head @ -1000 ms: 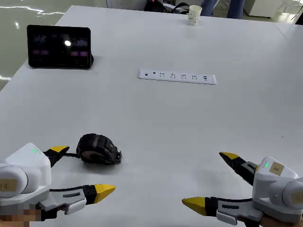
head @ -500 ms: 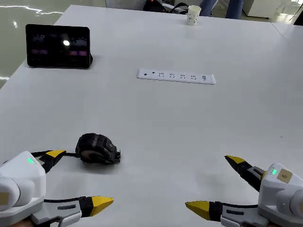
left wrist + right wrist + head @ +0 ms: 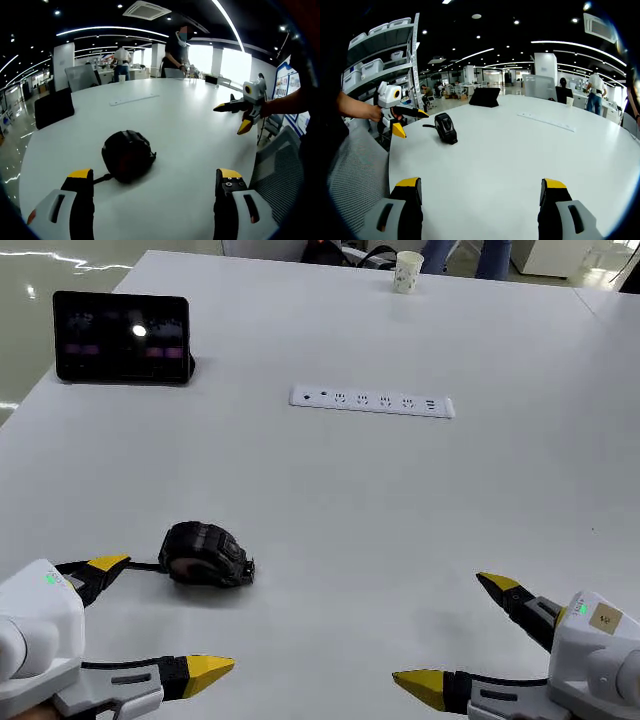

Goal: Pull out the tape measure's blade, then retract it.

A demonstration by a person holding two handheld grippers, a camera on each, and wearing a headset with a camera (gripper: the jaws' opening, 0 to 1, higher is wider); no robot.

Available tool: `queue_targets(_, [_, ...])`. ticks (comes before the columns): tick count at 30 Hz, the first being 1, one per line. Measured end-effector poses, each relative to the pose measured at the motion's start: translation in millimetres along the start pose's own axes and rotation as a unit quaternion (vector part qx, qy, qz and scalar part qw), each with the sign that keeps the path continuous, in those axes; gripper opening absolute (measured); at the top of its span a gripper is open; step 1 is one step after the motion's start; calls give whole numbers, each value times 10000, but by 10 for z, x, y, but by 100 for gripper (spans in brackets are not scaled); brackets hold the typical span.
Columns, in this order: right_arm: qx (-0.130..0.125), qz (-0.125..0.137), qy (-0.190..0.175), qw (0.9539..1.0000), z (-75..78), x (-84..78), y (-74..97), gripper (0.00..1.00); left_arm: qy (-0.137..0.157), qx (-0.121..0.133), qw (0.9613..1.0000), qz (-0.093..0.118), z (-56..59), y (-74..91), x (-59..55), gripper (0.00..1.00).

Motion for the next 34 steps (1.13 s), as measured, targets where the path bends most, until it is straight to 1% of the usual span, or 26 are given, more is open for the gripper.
queue_targets(3, [-12,-3,-6,10000,-1,-3,6,99,-1,27,10000,-10,-14,2,0,99])
queue_targets(6, [-18,-9,-21,10000,-4,-9,14,99,-26,18,10000,50,-14,6,20,99])
queue_targets(9, [-27,-12,-24,10000,-7,-10,23,99,28,-17,9999,95,-18,10,39,99])
queue_targets(18, [-52,0,-29,10000,22,-22,30,99,-3,-105,9999,6,-14,15,34,96])
queue_targets(20, [-58,3,-32,10000,36,-32,28,99,-6,-96,10000,19,-21,13,40,97])
queue_targets(21, [-57,2,-37,10000,40,-37,27,99,44,-171,9998,-7,-8,16,38,96])
queue_targets(23, [-58,-13,-24,10000,35,-37,28,99,54,-175,9998,-3,-10,16,40,96])
queue_targets(24, [-58,-6,-33,10000,30,-31,29,99,20,-169,9999,19,-13,12,47,98])
queue_targets(25, [-56,-9,-39,10000,25,-29,30,99,8,-168,9999,36,-13,11,53,99])
queue_targets(28, [-61,-8,-35,10000,37,-36,29,99,0,-176,9998,-1,-14,6,42,99])
queue_targets(34, [-73,-17,-31,10000,27,-27,45,99,1,-172,9998,23,-18,8,51,99])
Point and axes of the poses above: the centre of the closed fingertips' face, and the gripper's own axes: y roughly backward along the fingers, z roughly to its right, x roughly out of its top, the point moved 2 cm from there along y, roughly backward along the fingers, and after that the axes turned 6 degrees about x, right-handed, at the moved point
